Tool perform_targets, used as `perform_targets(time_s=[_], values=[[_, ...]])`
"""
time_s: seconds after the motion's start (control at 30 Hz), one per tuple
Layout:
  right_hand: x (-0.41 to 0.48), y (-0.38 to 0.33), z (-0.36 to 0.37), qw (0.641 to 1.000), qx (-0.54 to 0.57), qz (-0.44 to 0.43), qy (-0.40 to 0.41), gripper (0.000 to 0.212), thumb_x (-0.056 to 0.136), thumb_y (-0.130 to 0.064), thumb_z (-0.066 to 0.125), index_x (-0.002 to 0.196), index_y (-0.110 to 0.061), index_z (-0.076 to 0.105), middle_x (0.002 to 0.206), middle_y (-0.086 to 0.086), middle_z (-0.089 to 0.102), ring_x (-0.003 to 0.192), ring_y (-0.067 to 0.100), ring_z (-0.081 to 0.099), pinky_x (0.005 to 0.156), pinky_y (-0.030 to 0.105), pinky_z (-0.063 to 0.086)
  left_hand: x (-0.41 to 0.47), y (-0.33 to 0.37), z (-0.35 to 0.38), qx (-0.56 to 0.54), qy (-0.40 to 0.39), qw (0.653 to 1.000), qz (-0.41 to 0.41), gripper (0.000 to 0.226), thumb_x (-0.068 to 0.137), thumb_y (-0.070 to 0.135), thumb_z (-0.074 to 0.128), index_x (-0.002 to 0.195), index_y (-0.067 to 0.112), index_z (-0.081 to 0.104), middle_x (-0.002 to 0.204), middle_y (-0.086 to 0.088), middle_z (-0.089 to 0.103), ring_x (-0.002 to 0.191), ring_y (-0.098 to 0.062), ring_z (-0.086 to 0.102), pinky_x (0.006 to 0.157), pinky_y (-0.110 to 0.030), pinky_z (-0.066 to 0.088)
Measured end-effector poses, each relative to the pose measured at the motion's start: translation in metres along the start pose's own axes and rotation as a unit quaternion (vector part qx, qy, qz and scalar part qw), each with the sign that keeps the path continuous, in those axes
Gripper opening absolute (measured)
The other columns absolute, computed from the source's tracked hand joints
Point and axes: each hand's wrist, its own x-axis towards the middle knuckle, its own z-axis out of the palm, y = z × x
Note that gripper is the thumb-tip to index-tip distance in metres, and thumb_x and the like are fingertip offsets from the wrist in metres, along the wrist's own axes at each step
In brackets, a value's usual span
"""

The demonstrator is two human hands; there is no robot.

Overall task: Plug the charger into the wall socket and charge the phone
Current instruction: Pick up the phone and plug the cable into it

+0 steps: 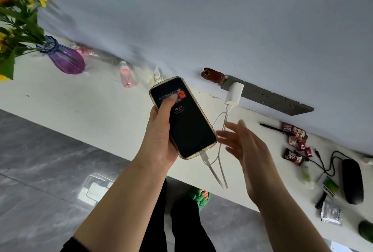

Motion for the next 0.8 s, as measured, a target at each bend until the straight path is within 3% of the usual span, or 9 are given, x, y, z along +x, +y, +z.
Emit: perform_targets(time_s=[0.07,0.17,0.23,0.3,0.4,0.5,0.63,0.8], values=[[0.02,-0.006,0.011,0.996,0.017,0.047,-0.08,0.037,0.095,-0.056,0.033,0.099,-0.037,0.065,0.107,-0.013,0.072,0.103,0.01,0.066,0.095,0.031,0.047,-0.001,-0.001,-0.005,-0.011,-0.022,1.0,0.005,0.054,0.076,0.051,0.067,0.122,0.025,0.061,0.107,-0.004,0.074,0.095,-0.023,0.073,0.074,-0.041,0.058],[0.042,-0.011,0.032,0.976,0.029,0.121,-0.176,0.036,0.097,-0.053,0.033,0.098,-0.034,0.065,0.09,-0.005,0.079,0.092,0.015,0.074,0.078,0.031,0.057,-0.002,0.001,-0.013,0.007,-0.048,0.998,0.051,0.058,0.088,0.058,0.046,0.129,0.018,0.054,0.104,-0.007,0.069,0.098,-0.026,0.068,0.086,-0.046,0.056],[0.051,-0.009,0.045,0.972,0.005,0.121,-0.204,0.033,0.098,-0.051,0.035,0.098,-0.036,0.064,0.088,-0.002,0.079,0.087,0.013,0.075,0.069,0.029,0.06,0.0,0.006,-0.023,0.041,-0.045,0.994,0.091,0.063,0.093,0.06,0.032,0.131,0.012,0.05,0.109,-0.012,0.064,0.105,-0.031,0.063,0.095,-0.051,0.052],[0.058,-0.002,0.053,0.971,-0.01,0.099,-0.216,0.03,0.099,-0.046,0.039,0.104,-0.034,0.066,0.091,-0.003,0.078,0.086,0.011,0.075,0.064,0.027,0.06,0.003,0.013,-0.037,0.06,-0.022,0.994,0.087,0.067,0.093,0.061,0.023,0.123,0.011,0.056,0.108,-0.011,0.065,0.104,-0.029,0.063,0.091,-0.048,0.053],[0.071,0.014,0.061,0.968,0.012,0.099,-0.229,0.03,0.099,-0.041,0.044,0.118,-0.028,0.065,0.107,0.001,0.075,0.099,0.017,0.072,0.069,0.029,0.058,0.012,0.028,-0.064,0.053,0.028,0.998,0.017,0.065,0.091,0.063,0.026,0.093,0.015,0.07,0.089,-0.005,0.073,0.087,-0.021,0.069,0.075,-0.034,0.054],[0.087,0.034,0.07,0.958,0.003,0.119,-0.26,0.03,0.098,-0.041,0.047,0.118,-0.029,0.066,0.111,0.003,0.074,0.104,0.019,0.07,0.082,0.037,0.057,0.03,0.039,-0.094,0.063,0.06,0.996,-0.029,0.052,0.093,0.054,0.038,0.105,0.013,0.066,0.098,-0.011,0.074,0.085,-0.021,0.075,0.066,-0.032,0.06],[0.109,0.059,0.094,0.953,-0.034,0.155,-0.258,0.027,0.093,-0.042,0.054,0.112,-0.031,0.069,0.095,-0.003,0.074,0.081,0.011,0.072,0.069,0.031,0.058,0.058,0.035,-0.129,0.045,0.092,0.992,-0.07,0.036,0.095,0.044,0.046,0.105,0.015,0.064,0.098,-0.011,0.069,0.087,-0.023,0.072,0.062,-0.034,0.061],[0.138,0.087,0.114,0.95,-0.043,0.18,-0.25,0.025,0.087,-0.041,0.061,0.107,-0.032,0.072,0.097,-0.001,0.073,0.085,0.013,0.069,0.071,0.031,0.059,0.097,0.023,-0.164,0.029,0.144,0.986,-0.079,0.02,0.094,0.03,0.052,0.103,0.015,0.064,0.09,-0.009,0.066,0.082,-0.023,0.069,0.067,-0.04,0.062]])
